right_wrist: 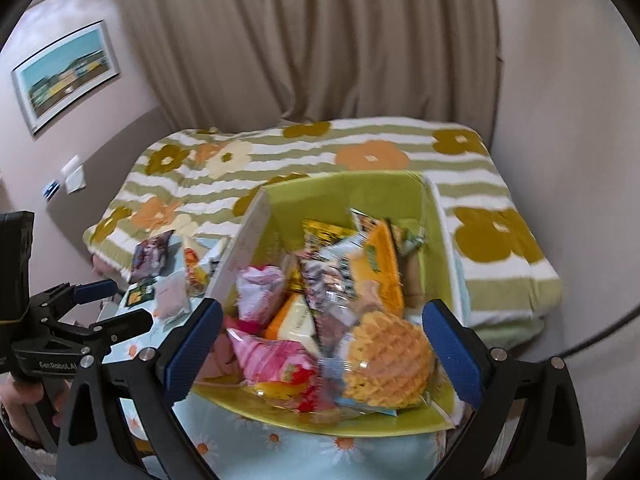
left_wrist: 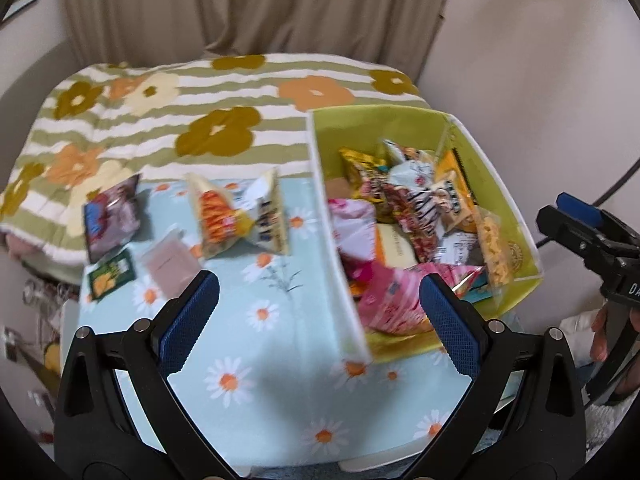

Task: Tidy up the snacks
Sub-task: 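Move both tools back over the remaining snacks on the table, then grasp the purple sponge cake bag with the left tool while the right tool grasps the pink pastry pack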

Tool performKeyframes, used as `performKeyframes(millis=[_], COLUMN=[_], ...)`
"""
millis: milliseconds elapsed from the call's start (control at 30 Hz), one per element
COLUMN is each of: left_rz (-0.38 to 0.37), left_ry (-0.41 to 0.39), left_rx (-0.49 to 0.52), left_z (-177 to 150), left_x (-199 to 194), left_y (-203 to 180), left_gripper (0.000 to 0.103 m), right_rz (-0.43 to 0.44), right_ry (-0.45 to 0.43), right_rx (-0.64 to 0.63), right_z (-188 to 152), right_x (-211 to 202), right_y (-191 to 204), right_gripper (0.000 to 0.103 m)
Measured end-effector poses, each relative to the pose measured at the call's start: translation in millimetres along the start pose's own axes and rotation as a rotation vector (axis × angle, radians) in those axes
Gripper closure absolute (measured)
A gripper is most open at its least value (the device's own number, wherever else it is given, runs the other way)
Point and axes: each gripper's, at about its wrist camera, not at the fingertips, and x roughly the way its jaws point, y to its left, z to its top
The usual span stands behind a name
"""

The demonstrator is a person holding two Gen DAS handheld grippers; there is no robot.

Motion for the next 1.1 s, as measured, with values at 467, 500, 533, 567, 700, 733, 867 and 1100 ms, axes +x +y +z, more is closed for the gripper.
performKeyframes(millis=[467,500,533,567,700,733,867,1100], left_rz=[0.129,0.13,0.129,0.125,0.102,0.097,0.082,0.042], left_ry=[-0.069,-0.07,-0.07,-0.067,-0.038,-0.029,0.022,0.099], left_rx=[-0.092,-0.092,-0.091,-0.089,-0.056,-0.049,0.016,0.167], left_z=[-32.3,-32.1,-31.8,-30.1,-21.3,-19.5,-6.1,26.5], left_x=[-58.7,-59.3,-59.1,-57.6,-47.2,-44.3,-26.5,21.3], left_y=[101.4,112.9,119.9,130.1,173.2,181.0,220.8,283.2], left_gripper=[0.003,0.003,0.003,0.003,0.003,0.003,0.003,0.003], right_rz=[0.126,0.125,0.12,0.117,0.081,0.075,0.077,0.079], right_ry=[-0.077,-0.078,-0.077,-0.077,-0.098,-0.1,-0.063,0.031], right_rx=[-0.133,-0.141,-0.149,-0.154,-0.163,-0.162,-0.157,-0.105], right_z=[12.4,13.7,14.9,16.2,21.2,23.1,31.4,31.5], right_x=[3.9,6.7,10.2,13.5,27.5,33.0,64.4,129.5], right_y=[85.2,93.3,102.4,109.6,144.3,153.8,188.8,234.4], right_gripper=[0.003,0.003,0.003,0.003,0.003,0.003,0.003,0.003])
